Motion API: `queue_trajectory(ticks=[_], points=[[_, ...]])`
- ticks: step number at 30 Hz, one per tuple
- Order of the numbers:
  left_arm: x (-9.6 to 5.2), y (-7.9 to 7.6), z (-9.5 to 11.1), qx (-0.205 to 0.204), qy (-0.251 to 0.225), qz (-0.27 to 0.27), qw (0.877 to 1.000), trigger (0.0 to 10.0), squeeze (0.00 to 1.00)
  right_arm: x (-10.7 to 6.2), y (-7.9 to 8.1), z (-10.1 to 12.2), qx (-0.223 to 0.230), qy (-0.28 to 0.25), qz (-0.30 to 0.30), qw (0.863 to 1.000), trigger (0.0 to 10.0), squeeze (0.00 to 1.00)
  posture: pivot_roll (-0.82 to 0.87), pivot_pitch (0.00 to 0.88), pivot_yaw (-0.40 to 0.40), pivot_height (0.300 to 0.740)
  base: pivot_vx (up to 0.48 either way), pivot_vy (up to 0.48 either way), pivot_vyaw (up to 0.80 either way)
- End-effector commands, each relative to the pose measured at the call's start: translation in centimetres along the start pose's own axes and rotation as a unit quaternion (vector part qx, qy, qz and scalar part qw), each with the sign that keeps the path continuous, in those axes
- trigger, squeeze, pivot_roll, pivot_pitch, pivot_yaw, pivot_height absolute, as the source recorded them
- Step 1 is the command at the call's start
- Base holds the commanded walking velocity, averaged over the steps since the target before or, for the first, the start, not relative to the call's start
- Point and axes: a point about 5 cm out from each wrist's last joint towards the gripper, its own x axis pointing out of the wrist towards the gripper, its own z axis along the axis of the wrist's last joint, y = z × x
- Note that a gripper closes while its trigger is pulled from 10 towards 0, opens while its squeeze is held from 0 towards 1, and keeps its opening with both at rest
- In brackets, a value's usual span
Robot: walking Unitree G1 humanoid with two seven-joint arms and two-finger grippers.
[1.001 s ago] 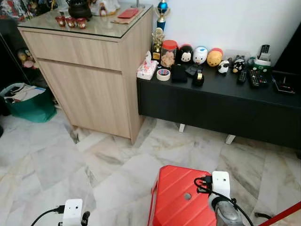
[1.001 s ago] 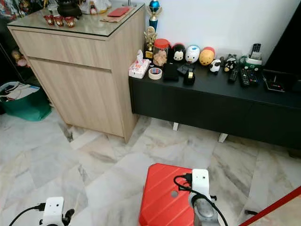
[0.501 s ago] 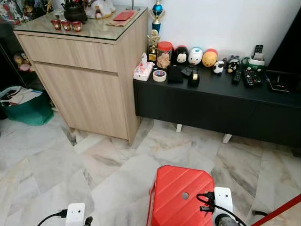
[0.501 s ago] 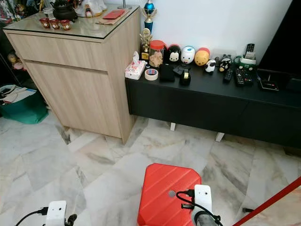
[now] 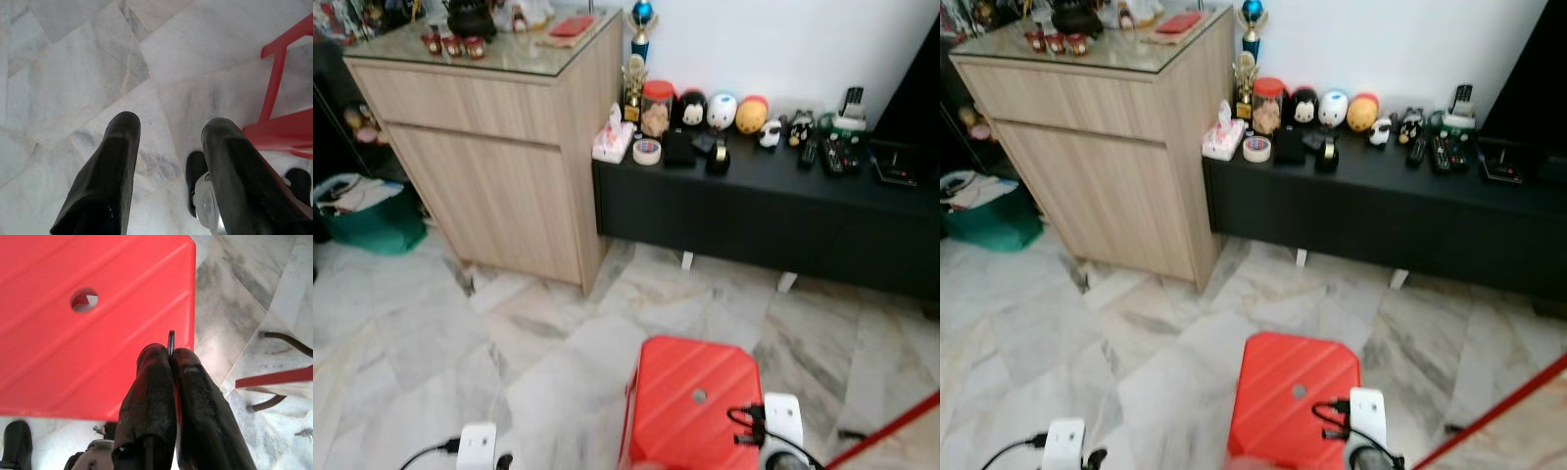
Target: Hang keys on a hook
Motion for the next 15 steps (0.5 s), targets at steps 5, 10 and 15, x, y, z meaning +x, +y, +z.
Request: queue_trajectory(ticks=[5,10,15], points=[[-0.31,-0.10,-0.99,0.004,0.018,-0.006,1.000,10.0,0.00,-0.21,-0.72,-0.92,0.009,0.019,-0.010,1.000,10.0,0.00,-0.01,0.000,-0.005,0.740,-0.270,0.000,0.00],[-0.30,-0.11,-0.96,0.005,0.018,-0.006,1.000,10.0,0.00,-0.22,-0.84,-0.94,0.016,0.019,-0.014,1.000,10.0,0.00,-0.01,0.000,-0.007,0.740,-0.274,0.000,0.00],[-0.27,-0.08,-0.90,0.004,0.018,-0.006,1.000,10.0,0.00,-0.25,-0.92,-1.10,0.019,0.023,-0.015,0.999,10.0,0.00,0.00,0.000,-0.007,0.740,-0.274,0.000,0.00]])
